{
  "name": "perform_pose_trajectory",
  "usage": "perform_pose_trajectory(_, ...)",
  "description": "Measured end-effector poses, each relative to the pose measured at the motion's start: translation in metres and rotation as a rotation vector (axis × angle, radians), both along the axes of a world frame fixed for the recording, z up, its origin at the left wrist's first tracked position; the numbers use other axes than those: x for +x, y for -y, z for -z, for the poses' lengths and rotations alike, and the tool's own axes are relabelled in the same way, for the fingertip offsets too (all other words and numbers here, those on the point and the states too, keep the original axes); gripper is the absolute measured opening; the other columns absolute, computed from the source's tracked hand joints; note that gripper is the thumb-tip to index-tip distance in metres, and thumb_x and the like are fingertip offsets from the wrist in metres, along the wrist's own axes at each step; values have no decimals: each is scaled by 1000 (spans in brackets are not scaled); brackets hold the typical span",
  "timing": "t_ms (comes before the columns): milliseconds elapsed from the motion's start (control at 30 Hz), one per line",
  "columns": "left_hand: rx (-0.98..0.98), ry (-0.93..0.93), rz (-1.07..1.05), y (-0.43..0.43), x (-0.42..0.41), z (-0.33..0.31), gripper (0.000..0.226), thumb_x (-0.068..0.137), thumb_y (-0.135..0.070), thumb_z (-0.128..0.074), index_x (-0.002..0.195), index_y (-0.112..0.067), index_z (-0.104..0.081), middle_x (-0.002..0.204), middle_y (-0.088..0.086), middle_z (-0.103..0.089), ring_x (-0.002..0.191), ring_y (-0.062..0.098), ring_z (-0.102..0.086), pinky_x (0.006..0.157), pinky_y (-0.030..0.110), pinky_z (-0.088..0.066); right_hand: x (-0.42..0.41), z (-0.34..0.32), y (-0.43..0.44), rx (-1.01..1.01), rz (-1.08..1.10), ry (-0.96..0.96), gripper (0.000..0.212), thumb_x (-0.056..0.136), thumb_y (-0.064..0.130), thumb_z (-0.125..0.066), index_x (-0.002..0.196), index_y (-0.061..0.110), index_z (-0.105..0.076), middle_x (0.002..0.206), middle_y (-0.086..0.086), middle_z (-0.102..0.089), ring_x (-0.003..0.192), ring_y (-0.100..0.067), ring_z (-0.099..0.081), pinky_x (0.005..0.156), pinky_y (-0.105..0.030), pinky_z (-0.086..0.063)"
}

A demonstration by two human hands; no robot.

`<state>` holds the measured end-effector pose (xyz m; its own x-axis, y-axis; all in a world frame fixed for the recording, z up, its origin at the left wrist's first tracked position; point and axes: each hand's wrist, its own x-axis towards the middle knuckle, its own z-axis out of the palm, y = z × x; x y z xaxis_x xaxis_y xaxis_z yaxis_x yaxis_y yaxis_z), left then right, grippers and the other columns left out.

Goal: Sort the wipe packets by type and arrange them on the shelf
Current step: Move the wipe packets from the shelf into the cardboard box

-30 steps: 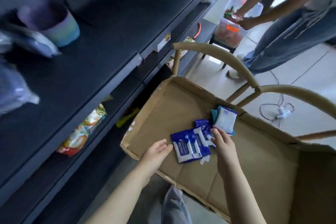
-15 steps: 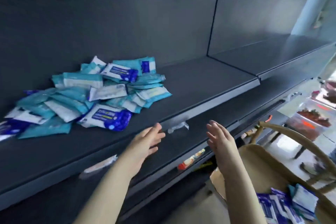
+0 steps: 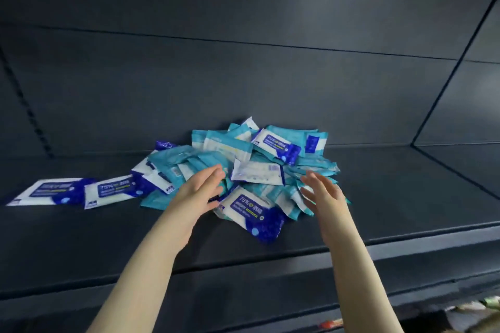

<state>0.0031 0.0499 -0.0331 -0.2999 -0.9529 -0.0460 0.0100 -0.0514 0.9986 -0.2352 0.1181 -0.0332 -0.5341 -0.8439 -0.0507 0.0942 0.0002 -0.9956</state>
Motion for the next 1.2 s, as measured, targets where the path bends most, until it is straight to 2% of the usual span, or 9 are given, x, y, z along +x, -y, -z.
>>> perform_pose_trajectory(133,-68,3,-148,33,6,-2,61,78,-64,-56,132,-36,-55,133,-16,-59,117,4,-59,104,36,-47,-6,-5,51,31,-131,-112,15,97,39,-59,110,34,-66,118,7,-70,109,-12,-65,100,-34,-50)
perform_pose_trajectory(200,-112,11,-241,50,6,-4,43,89,-53,-58,129,-36,-59,129,-18,-61,117,1,-58,105,35,-46,-10,-7,76,66,-212,-164,19,96,44,-59,113,36,-66,119,11,-68,111,-10,-64,100,-34,-49)
perform_pose_trajectory(367,-216,111,-378,91,15,-2,23,92,-42,-64,114,-49,-64,127,-22,-60,118,-6,-52,109,30,-39,-13,-5,116,140,-467,-318,21,99,41,-56,116,32,-63,108,26,-61,92,17,-52,71,-6,-40)
perform_pose_trajectory(467,-211,243,-406,110,24,1,29,92,-47,-62,121,-50,-61,131,-23,-53,125,0,-45,104,30,-37,-13,-5,132,225,-649,-419,27,98,47,-55,122,36,-60,111,28,-59,97,17,-49,83,-16,-38)
perform_pose_trajectory(633,-173,616,-304,142,37,11,45,94,-51,-54,137,-35,-53,144,-8,-49,134,13,-43,101,30,-36,-14,-3,156,327,-735,-800,51,91,38,-68,139,29,-53,138,8,-53,124,-10,-52,108,-32,-41)
perform_pose_trajectory(767,-91,750,-266,163,55,13,57,84,-63,-57,136,-43,-50,146,4,-47,137,21,-38,110,41,-37,-8,-3,164,365,-662,-877,55,79,34,-81,128,23,-59,116,7,-59,105,-12,-59,97,-32,-48)
perform_pose_trajectory(900,-79,946,-188,174,69,4,53,82,-60,-65,130,-39,-57,137,-2,-53,136,27,-33,110,41,-34,7,1,167,451,-536,-942,40,71,37,-86,103,25,-64,92,7,-60,81,-11,-57,75,-29,-49)
perform_pose_trajectory(1033,-29,695,-123,183,92,5,26,71,-48,-81,88,-31,-72,97,-4,-71,100,20,-63,90,36,-53,14,-5,164,393,-440,-921,31,71,29,-88,93,19,-68,83,1,-58,73,-13,-52,65,-27,-41)
perform_pose_trajectory(1200,-29,334,-167,182,113,6,25,86,-12,-73,108,-15,-61,101,2,-66,88,18,-66,78,38,-55,31,-16,158,167,-316,-630,21,77,19,-84,92,14,-70,75,4,-64,66,-11,-56,61,-28,-45)
